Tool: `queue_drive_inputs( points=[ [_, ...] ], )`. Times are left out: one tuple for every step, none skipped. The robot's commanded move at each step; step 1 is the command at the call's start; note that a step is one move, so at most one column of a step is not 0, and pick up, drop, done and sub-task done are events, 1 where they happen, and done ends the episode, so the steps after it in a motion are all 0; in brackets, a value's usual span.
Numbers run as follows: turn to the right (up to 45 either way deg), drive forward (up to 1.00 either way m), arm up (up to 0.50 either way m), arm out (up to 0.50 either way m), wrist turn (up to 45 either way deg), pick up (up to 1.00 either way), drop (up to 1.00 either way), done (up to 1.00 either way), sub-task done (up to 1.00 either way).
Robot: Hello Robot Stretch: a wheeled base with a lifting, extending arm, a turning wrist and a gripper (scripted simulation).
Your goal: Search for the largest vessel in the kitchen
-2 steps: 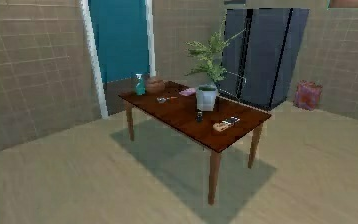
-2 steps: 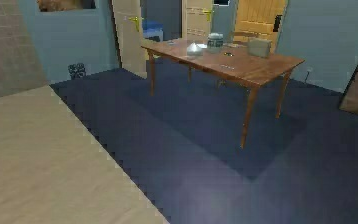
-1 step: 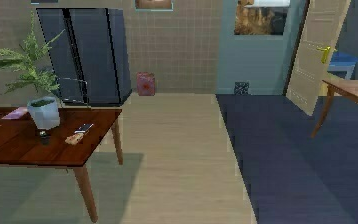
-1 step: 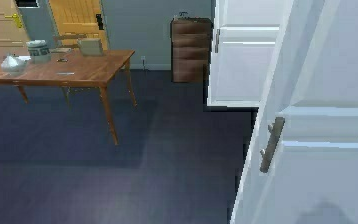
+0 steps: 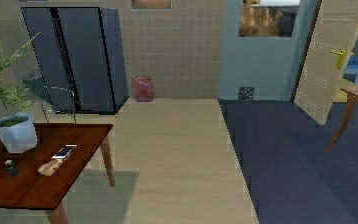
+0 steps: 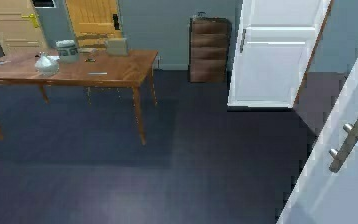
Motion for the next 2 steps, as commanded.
queue_drive_inputs(
  points=[
    [-45.0, 0.0, 0.0, 0.0, 0.0, 0.0, 0.0, 0.0, 0.0],
    [-33.0, 0.0, 0.0, 0.0, 0.0, 0.0, 0.0, 0.0, 0.0]
  ],
)
